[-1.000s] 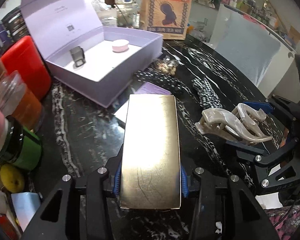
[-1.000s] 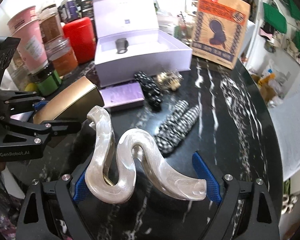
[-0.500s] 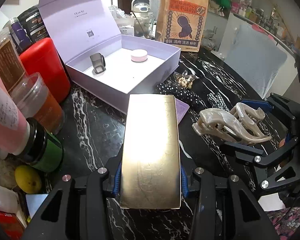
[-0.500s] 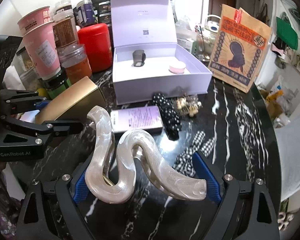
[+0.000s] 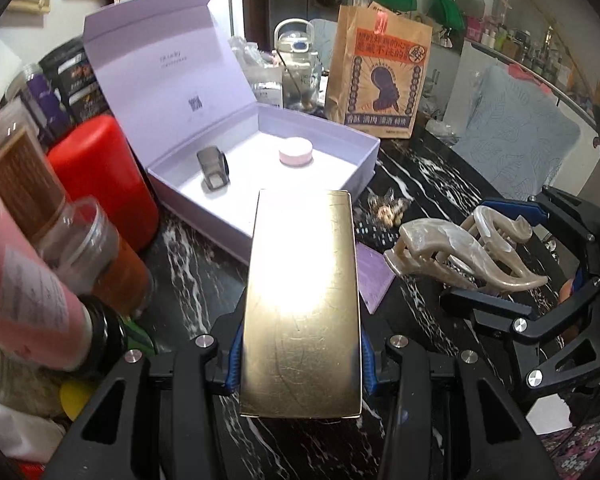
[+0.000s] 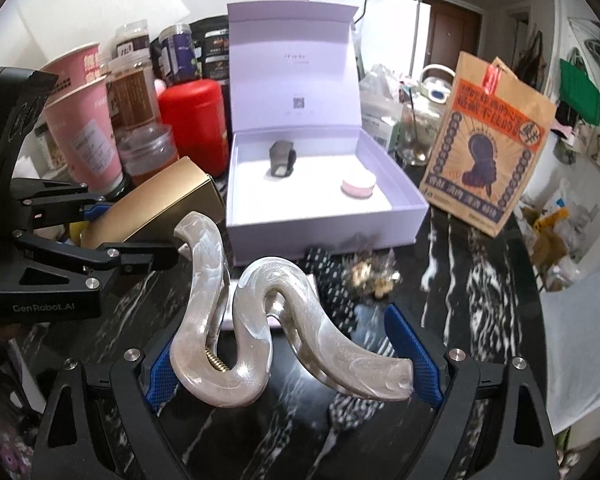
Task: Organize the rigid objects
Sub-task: 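Carry the hair clip with the right tool while the left tool carries the gold box to the lilac box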
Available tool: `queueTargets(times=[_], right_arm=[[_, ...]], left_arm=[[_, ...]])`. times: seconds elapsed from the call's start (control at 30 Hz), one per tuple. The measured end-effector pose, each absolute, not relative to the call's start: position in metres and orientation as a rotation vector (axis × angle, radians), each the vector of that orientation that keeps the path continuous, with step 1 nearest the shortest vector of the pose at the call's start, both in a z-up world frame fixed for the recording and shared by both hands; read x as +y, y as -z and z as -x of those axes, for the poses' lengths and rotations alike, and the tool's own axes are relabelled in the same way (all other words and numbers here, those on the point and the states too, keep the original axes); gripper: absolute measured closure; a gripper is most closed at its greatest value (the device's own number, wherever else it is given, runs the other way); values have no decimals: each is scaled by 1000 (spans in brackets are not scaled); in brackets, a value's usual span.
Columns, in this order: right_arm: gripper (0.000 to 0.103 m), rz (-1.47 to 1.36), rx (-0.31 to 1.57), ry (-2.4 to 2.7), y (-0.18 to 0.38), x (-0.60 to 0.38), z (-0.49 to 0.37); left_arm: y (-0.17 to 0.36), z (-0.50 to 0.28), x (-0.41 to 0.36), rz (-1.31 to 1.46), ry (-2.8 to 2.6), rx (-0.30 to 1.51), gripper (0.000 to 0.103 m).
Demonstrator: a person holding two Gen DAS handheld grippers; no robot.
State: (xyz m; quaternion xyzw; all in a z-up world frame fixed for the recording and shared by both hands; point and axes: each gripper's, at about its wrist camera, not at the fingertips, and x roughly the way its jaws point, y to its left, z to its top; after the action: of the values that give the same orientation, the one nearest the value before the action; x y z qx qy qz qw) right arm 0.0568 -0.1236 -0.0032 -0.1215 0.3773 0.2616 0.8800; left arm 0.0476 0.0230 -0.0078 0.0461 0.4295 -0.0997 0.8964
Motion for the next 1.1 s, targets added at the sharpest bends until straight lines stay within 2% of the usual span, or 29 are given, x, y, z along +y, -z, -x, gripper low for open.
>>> queueTargets(times=[1.1], right_arm=[[11, 248, 655, -561, -59, -115, -176]], left_arm=[[-53, -161, 29, -117, 170, 689, 59]])
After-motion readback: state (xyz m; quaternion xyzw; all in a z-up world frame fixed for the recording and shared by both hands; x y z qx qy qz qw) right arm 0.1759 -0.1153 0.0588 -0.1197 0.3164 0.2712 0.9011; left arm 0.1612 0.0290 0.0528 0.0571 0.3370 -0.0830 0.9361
